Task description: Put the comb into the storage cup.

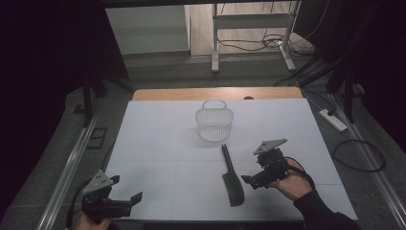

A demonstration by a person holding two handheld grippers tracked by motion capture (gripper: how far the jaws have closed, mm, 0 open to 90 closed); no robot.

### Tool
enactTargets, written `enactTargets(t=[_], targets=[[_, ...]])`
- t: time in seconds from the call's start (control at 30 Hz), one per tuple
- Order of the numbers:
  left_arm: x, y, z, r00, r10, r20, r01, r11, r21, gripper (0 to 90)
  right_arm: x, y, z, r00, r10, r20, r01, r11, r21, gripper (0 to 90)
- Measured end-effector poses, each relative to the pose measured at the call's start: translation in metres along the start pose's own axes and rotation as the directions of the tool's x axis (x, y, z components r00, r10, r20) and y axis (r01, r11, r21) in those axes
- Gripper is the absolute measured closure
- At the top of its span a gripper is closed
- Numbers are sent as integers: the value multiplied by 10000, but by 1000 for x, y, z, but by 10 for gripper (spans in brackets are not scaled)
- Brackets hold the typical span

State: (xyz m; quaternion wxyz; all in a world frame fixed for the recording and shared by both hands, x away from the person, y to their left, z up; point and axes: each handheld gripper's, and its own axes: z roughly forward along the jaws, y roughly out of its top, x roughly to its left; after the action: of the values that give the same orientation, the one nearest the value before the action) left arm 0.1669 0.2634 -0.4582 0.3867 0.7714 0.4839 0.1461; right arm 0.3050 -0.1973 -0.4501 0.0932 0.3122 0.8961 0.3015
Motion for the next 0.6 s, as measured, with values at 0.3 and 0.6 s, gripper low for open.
enactTargets(t=[0.3,0.6], targets=[[0,0,0,10000,15,34,-15,10000,1,2,0,10,11,9999,66,-95,-65,10000,42,0],[0,0,0,10000,20,69,-20,10000,13,2,2,21,22,9998,-203,27,202,9990,392,0]])
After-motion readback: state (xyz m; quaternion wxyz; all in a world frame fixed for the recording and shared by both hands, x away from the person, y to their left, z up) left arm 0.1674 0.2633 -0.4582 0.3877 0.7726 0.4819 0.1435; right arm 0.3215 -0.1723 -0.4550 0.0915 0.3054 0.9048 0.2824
